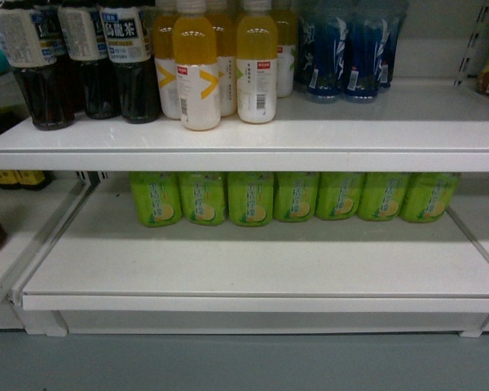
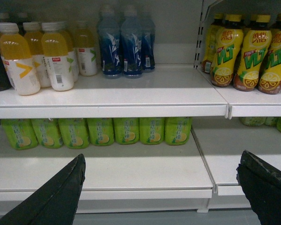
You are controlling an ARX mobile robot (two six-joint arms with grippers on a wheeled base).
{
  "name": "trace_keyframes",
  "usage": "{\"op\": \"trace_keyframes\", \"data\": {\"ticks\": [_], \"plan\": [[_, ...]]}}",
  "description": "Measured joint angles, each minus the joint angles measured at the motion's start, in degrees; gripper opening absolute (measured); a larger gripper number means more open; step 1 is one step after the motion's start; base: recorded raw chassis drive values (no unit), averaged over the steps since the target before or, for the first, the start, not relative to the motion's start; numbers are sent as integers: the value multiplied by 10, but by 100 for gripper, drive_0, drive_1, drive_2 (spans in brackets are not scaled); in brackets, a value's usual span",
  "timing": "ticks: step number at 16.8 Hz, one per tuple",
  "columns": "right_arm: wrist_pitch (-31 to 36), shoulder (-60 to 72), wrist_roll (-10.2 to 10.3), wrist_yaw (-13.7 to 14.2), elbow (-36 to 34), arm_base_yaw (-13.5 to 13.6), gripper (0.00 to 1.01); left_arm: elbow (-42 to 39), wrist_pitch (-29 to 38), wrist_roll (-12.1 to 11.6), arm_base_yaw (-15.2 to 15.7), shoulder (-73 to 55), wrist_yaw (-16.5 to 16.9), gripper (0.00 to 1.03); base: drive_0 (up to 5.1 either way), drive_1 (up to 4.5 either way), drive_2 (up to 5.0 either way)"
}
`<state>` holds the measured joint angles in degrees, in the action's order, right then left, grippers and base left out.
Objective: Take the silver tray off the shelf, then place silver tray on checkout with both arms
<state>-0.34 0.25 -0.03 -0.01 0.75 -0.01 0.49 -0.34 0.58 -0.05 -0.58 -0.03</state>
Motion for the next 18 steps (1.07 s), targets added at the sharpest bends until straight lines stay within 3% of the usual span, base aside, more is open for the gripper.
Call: {"op": "trace_keyframes", "data": {"ticks": [18], "plan": [[2,0,0,0,0,0,98,0,2,-6,0,0,0,98,0,0,0]]}}
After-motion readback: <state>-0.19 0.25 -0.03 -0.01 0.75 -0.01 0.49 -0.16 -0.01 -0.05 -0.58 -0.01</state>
